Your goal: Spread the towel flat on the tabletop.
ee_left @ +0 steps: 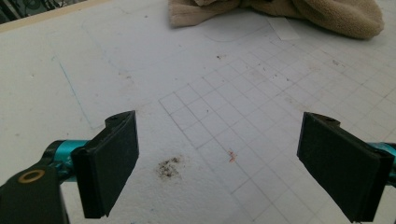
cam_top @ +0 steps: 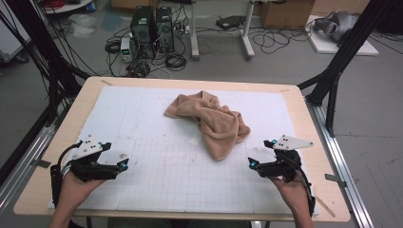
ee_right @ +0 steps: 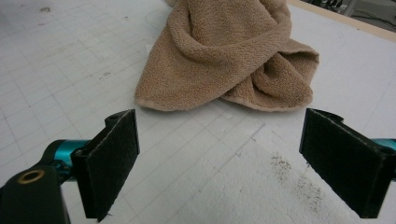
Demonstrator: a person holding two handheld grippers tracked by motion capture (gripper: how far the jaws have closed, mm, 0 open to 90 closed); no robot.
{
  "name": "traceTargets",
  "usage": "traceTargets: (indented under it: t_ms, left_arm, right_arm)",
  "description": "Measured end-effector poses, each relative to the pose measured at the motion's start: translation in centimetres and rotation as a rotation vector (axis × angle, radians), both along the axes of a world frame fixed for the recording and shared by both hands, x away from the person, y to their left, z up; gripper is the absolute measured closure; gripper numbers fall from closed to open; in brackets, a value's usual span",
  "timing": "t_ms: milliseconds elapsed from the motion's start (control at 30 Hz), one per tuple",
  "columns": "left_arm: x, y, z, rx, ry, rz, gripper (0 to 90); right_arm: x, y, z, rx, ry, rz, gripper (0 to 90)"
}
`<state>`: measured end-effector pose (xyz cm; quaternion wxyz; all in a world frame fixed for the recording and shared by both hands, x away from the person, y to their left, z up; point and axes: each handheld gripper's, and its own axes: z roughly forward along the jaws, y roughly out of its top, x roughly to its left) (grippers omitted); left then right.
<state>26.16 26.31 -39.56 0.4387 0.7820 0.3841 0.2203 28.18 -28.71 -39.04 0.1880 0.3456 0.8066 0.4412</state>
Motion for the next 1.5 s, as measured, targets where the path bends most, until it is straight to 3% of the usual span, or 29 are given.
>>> traceTargets:
  t_ms: [367, 833, 1200, 1300, 1333, 1500]
  left_arm:
    - [0.1, -0.3, -0.1, -0.001, 0.002, -0.010, 13.2]
    - [0.2, -0.6, 0.2, 0.002, 0.000, -0.022, 13.2]
    - [0.2, -0.4, 0.3, -0.014, -0.003, -0.010, 13.2]
    - [0.2, -0.4, 0.2, -0.012, -0.001, -0.013, 13.2]
    - [0.2, -0.5, 0.1, -0.011, 0.001, -0.012, 13.3]
    - [0.3, -0.4, 0.0, -0.014, 0.005, -0.008, 13.2]
  right_arm:
    - [0.8, 0.2, -0.4, 0.013, 0.006, 0.001, 11.1]
    - [2.4, 2.4, 1.0, 0.016, 0.001, 0.035, 11.1]
    - [6.6, 6.2, 2.2, -0.006, 0.019, 0.079, 11.5]
    - [7.4, 7.0, 1.7, -0.006, 0.042, 0.089, 14.3]
    - [8.2, 7.8, 1.0, -0.013, 0.073, 0.105, 15.8]
    - [9.3, 8.9, -0.3, -0.061, 0.105, 0.101, 21.0]
